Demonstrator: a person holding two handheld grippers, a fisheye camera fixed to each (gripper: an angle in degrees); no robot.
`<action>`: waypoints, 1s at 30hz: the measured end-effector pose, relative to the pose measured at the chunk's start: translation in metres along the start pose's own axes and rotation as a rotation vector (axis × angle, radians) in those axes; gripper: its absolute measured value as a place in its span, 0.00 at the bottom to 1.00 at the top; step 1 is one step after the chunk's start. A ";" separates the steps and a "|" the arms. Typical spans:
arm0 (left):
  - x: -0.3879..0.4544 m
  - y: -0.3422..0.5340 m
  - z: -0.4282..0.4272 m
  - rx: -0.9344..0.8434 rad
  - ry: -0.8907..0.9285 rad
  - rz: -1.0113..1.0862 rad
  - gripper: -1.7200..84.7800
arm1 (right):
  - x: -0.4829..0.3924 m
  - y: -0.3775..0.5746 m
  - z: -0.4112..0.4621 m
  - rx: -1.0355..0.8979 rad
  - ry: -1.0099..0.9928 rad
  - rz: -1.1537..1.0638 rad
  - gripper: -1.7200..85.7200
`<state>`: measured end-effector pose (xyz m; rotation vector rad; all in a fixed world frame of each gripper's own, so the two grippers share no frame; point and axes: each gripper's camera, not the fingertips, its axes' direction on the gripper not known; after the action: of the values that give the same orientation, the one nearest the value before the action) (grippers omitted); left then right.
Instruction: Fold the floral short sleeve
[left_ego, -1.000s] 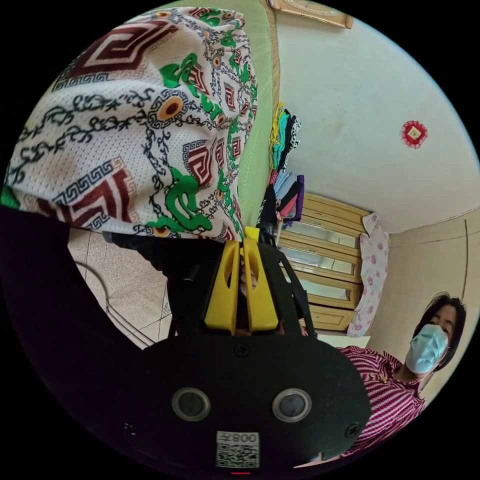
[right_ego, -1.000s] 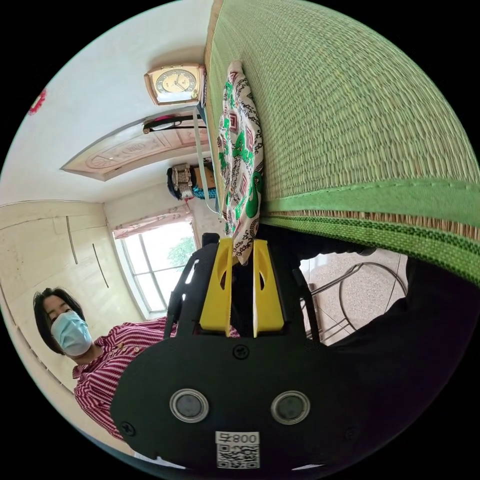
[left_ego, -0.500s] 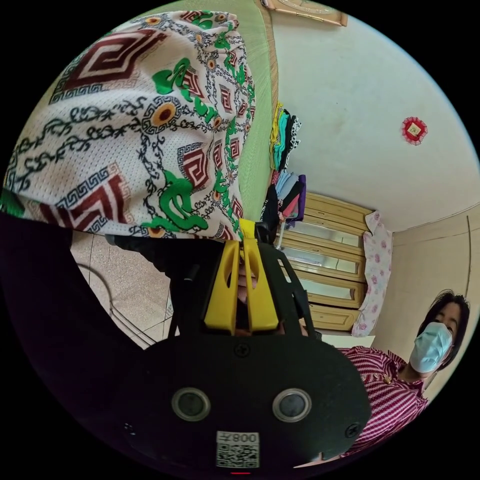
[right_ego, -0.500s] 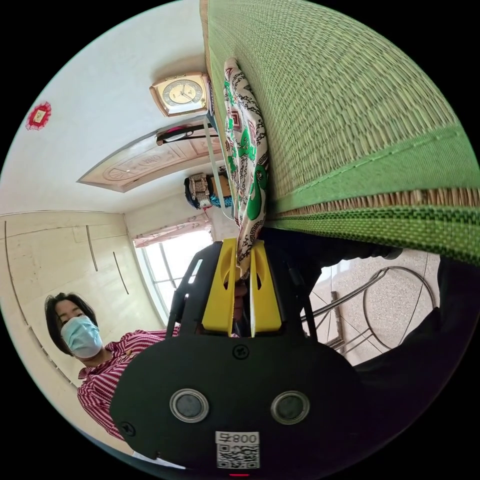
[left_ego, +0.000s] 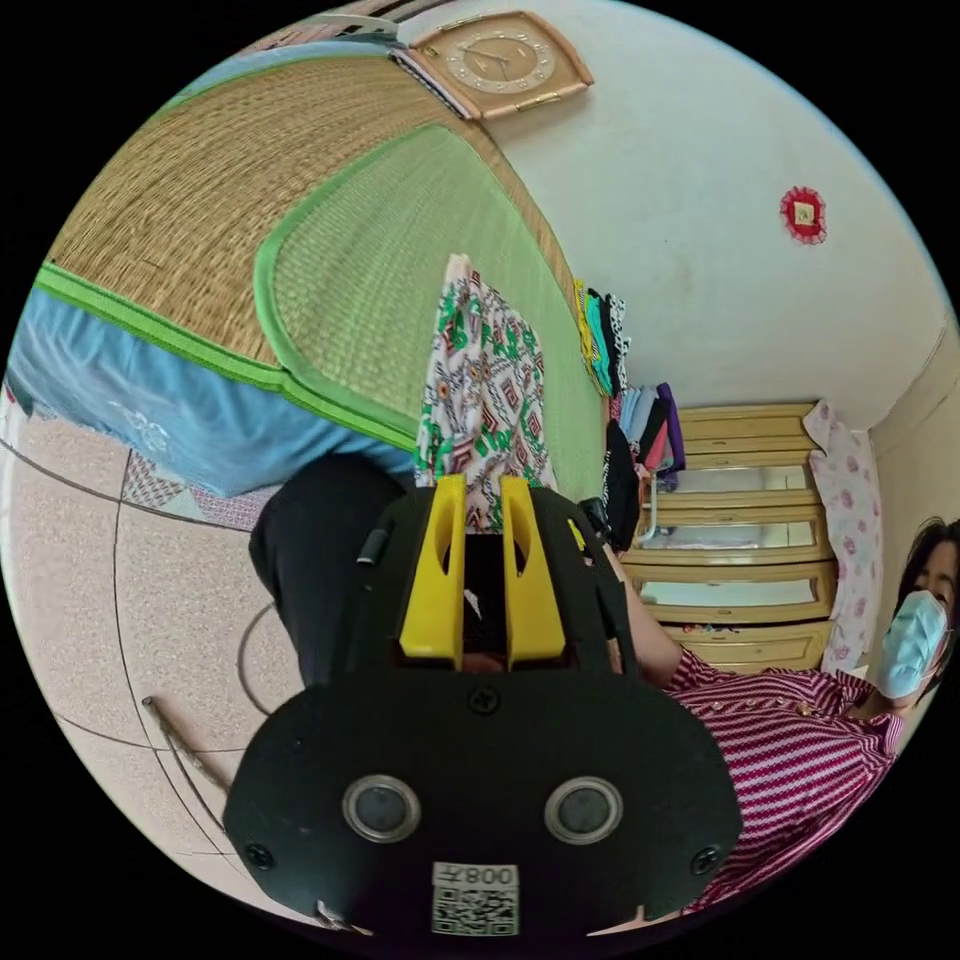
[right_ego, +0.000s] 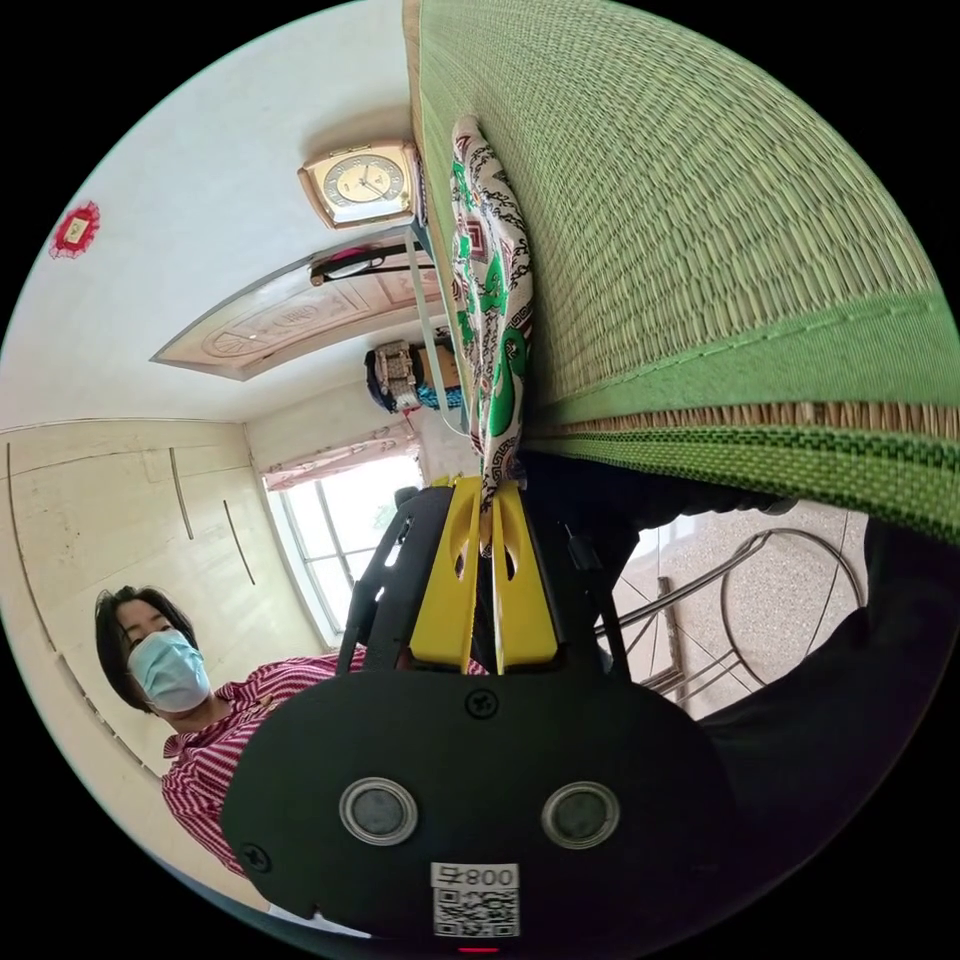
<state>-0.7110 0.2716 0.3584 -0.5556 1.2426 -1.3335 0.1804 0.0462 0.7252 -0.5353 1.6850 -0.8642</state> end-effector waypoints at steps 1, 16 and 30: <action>-0.004 -0.003 0.006 -0.017 0.001 -0.006 0.10 | 0.002 -0.001 0.002 0.002 -0.003 0.003 0.03; 0.011 -0.034 0.116 -0.326 -0.033 0.071 0.13 | 0.030 -0.001 0.046 0.006 0.030 0.025 0.03; 0.011 0.003 0.159 -0.346 0.045 0.038 0.10 | 0.066 0.031 0.109 0.003 0.046 0.030 0.03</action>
<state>-0.5713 0.2094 0.4032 -0.7423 1.5264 -1.1095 0.2681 -0.0112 0.6470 -0.4901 1.7296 -0.8632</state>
